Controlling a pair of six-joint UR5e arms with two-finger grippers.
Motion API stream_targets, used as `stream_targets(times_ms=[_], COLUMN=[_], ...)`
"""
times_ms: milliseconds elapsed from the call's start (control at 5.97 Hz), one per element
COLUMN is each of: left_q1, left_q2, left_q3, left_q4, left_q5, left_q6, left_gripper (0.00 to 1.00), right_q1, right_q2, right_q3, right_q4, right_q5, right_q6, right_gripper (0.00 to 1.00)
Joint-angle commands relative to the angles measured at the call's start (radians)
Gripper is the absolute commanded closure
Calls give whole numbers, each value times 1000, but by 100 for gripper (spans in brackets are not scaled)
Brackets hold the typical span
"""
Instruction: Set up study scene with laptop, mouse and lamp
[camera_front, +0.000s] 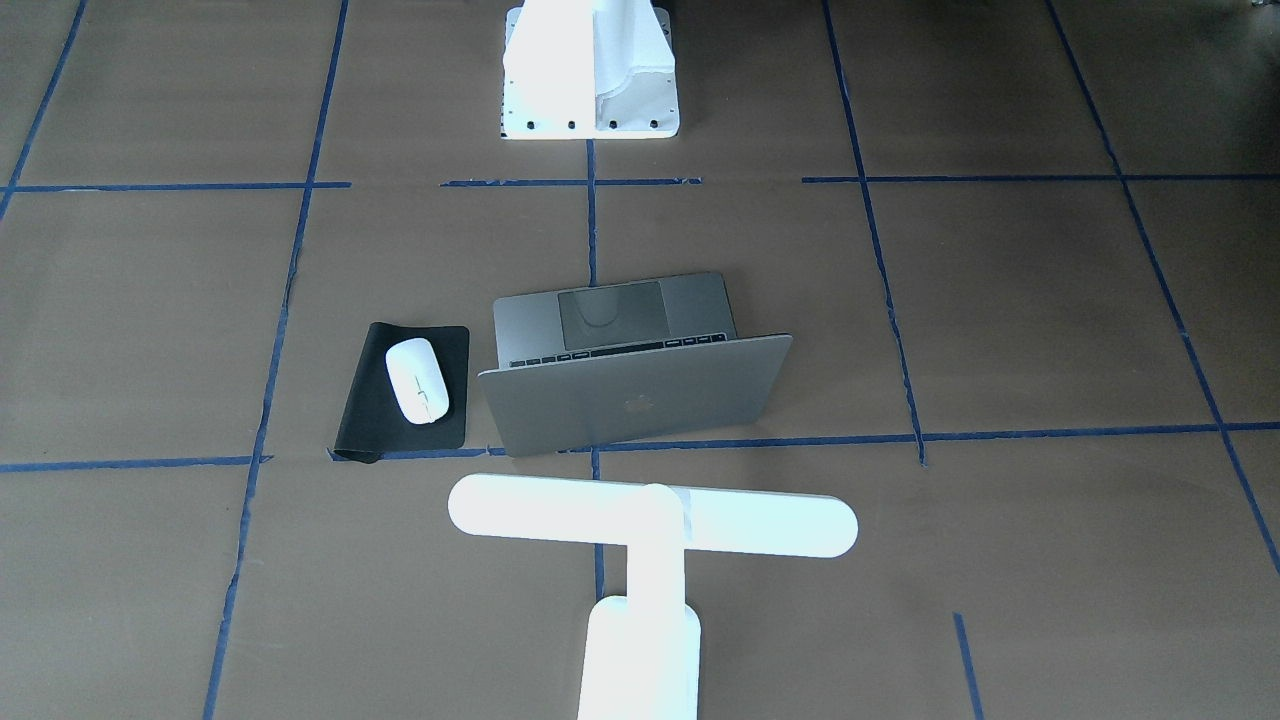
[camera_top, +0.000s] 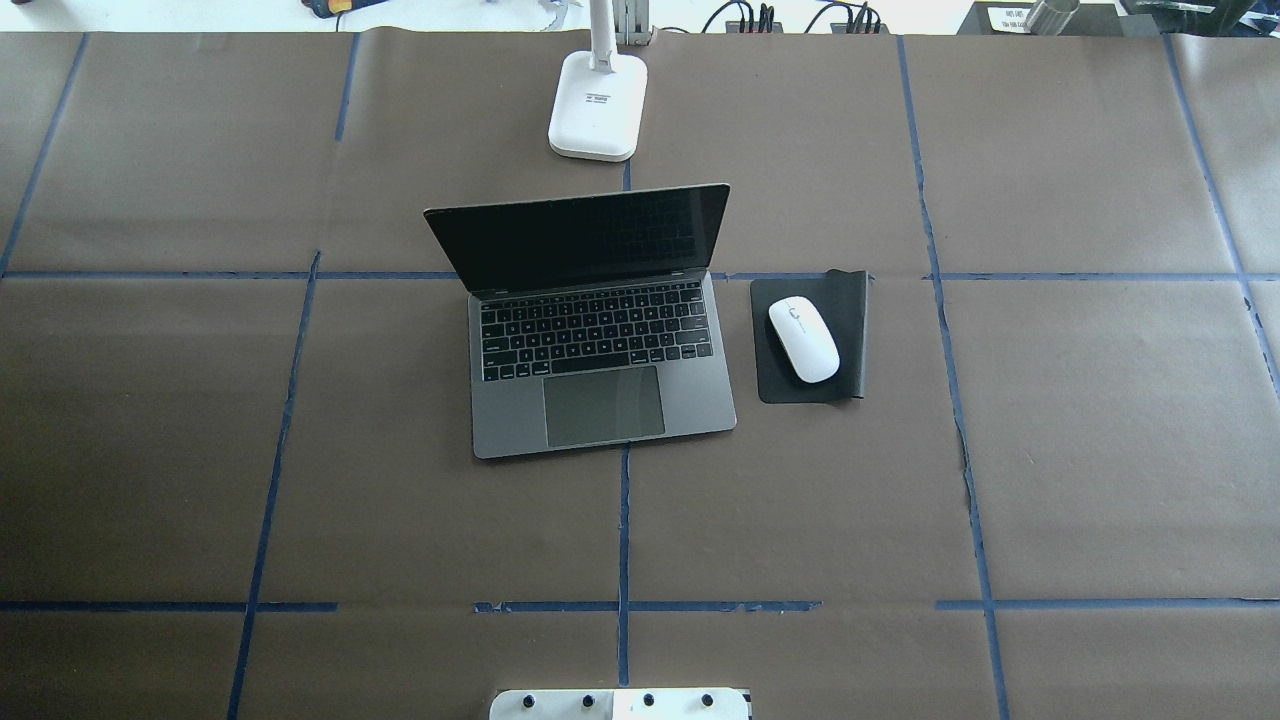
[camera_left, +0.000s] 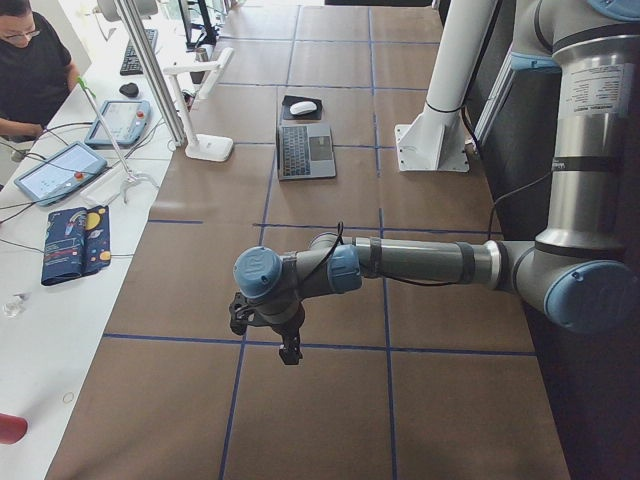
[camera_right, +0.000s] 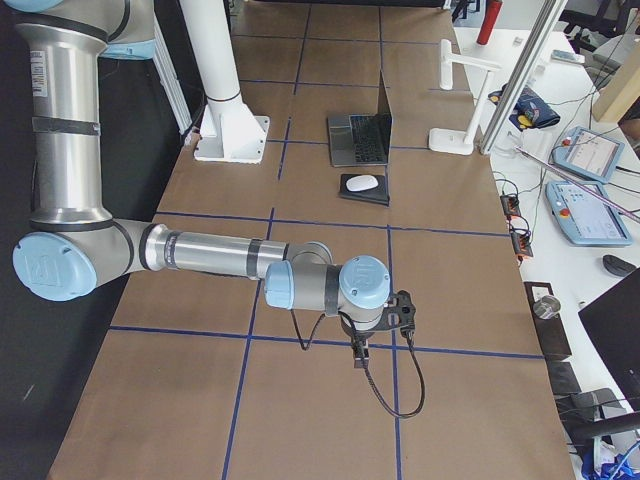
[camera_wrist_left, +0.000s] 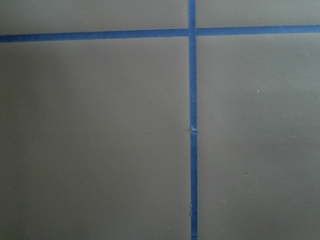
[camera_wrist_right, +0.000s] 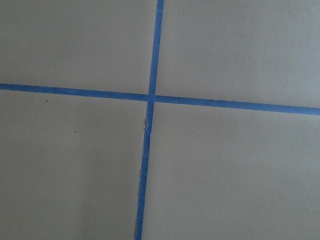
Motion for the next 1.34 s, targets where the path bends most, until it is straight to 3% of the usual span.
stream_targets(times_ms=[0, 167, 1172], left_q1=[-11, -9, -9], left_q2=[2, 0, -14], left_q3=[50, 109, 105], left_q4=[-63, -158, -168], left_q5=[-13, -11, -10], left_q6=[-1, -10, -13], left_gripper=[0, 0, 0], right_q1=[0, 0, 0], right_q2=[1, 1, 3], right_q3=[-2, -2, -2], right_q4=[-1, -1, -1], right_q5=[0, 0, 0], right_q6=[0, -1, -1], right_gripper=[0, 0, 0])
